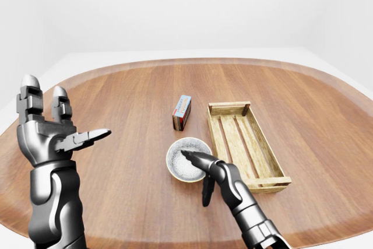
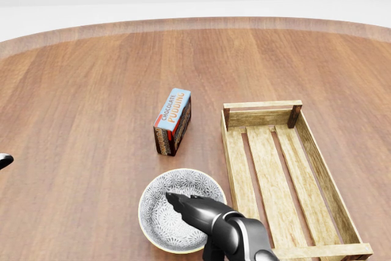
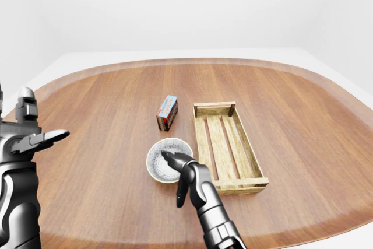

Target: Pick up the bowl on the left and put it in the tray.

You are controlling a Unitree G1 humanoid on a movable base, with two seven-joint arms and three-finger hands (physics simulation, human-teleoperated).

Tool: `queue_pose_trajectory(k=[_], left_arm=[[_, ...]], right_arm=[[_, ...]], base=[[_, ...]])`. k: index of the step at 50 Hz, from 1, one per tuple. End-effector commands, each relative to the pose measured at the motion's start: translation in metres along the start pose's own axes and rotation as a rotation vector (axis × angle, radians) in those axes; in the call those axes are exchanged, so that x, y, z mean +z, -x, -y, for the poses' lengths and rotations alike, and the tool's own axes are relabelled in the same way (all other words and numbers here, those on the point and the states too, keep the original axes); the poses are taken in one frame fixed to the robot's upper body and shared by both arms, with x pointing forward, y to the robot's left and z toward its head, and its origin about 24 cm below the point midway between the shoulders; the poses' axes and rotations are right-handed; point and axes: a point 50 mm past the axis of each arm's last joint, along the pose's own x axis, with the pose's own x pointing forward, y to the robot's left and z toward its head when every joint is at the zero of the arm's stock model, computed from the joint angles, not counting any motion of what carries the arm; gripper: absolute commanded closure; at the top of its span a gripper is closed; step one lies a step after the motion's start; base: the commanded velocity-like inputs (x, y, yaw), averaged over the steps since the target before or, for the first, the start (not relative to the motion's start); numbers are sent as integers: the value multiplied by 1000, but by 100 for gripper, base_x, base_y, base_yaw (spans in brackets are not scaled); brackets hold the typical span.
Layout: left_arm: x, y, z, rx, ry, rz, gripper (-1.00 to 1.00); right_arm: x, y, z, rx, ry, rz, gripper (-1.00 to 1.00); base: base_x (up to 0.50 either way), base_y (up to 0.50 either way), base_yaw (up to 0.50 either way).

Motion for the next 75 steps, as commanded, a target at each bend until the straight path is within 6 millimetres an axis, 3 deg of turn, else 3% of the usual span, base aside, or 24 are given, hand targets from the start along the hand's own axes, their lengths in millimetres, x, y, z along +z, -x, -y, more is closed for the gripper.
queue_pose_trajectory(k=[1,45,46,48,49,50,51,53,70,75], left_arm=[[-1,-1,-1,3,1,-4,-100],[-4,-1,1,1,-4,-14,-100],[-4,-1,1,2,-5,-14,-100],[-4,-1,1,1,-4,-14,-100],[-4,-1,1,1,-5,-16,-100],[-4,-1,1,1,-5,-16,-100],[-4,-1,1,0,-6,-16,-100],[-4,-1,1,0,-7,-16,-100],[-5,0,2,0,-12,-18,-100],[-5,0,3,-2,-10,-16,-100]], right_arm=[[-1,-4,-3,12,-12,-5,-100],[-13,-27,-21,45,-142,-42,-100],[-12,-27,-21,44,-141,-40,-87],[-12,-27,-21,46,-140,-38,-42],[-11,-28,-22,47,-143,-38,-1],[-11,-28,-22,47,-143,-38,-1],[-10,-27,-23,50,-140,-34,63],[-10,-27,-24,53,-140,-34,100],[-9,-26,-30,70,-148,-27,100],[-3,-25,-22,66,-121,-8,100]], base=[[0,0,0],[0,0,0],[0,0,0],[0,0,0],[0,0,0],[0,0,0],[0,0,0],[0,0,0],[0,0,0],[0,0,0]])
